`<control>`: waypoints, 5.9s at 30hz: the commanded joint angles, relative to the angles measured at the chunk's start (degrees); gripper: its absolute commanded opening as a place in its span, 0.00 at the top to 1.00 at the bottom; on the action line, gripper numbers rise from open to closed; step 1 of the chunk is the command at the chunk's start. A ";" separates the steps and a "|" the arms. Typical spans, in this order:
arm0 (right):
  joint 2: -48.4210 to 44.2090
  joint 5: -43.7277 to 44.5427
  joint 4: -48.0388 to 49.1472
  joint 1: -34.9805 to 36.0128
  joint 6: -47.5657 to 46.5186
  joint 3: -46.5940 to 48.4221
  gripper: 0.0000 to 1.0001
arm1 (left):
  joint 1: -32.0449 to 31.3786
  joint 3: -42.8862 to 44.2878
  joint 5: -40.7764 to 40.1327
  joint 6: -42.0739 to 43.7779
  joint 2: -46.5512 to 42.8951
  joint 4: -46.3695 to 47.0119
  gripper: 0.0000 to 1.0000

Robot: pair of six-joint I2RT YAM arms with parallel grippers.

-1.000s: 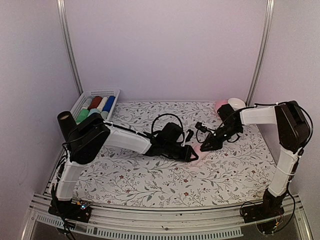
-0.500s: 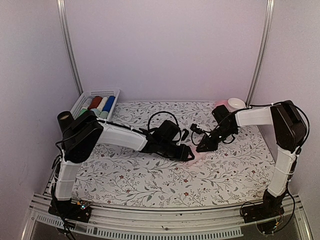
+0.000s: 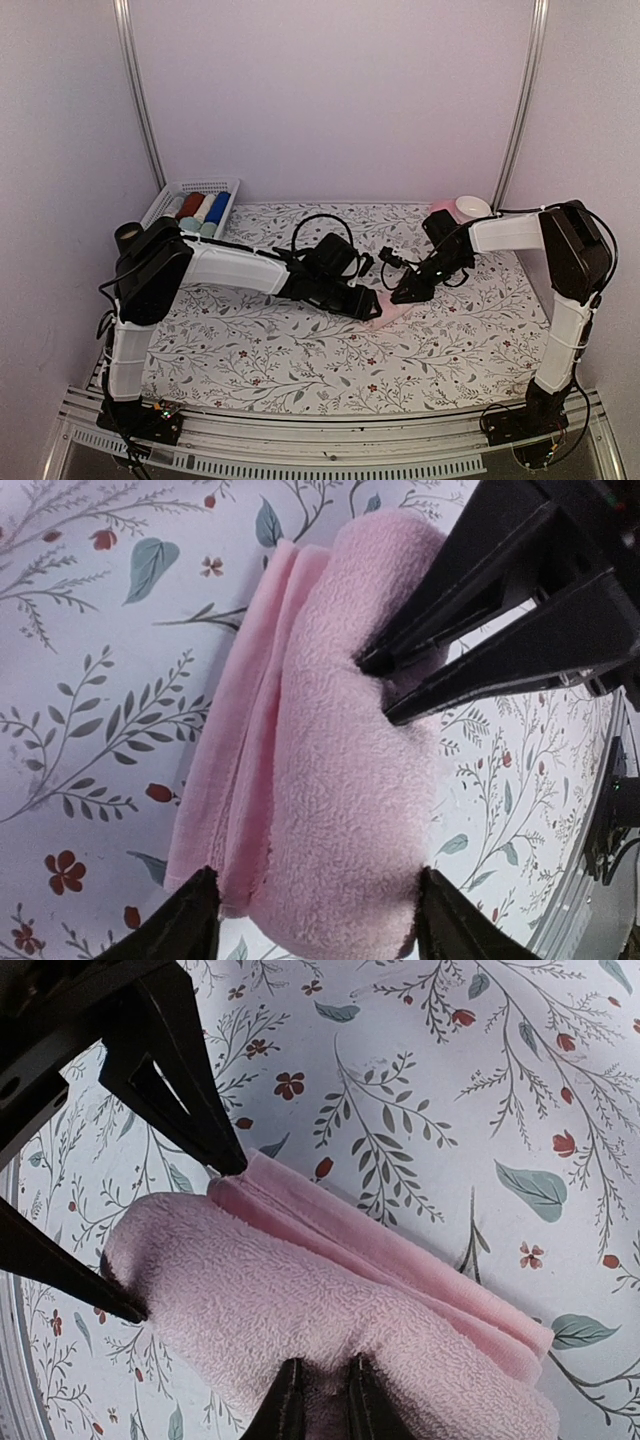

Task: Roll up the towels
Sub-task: Roll the towel at the center of the board, then pick up the towel from the center of the board, then place the towel in the storage box.

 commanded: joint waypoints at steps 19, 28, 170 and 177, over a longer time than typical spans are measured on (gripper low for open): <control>2.90 5.25 -1.52 0.35 -0.40 -1.05 0.85 | 5.39 9.06 17.94 4.84 9.11 -2.82 0.03; 3.03 5.51 -1.52 0.68 -0.62 -1.05 0.85 | 5.41 10.42 24.33 4.91 12.69 -4.94 0.07; -19.69 10.12 5.06 -3.58 0.23 -7.57 0.01 | 54.83 7.91 2.31 23.03 -10.89 -23.68 0.33; -19.60 10.33 5.02 -3.27 0.12 -7.56 0.01 | 54.37 7.85 1.18 23.34 -10.92 -23.68 0.34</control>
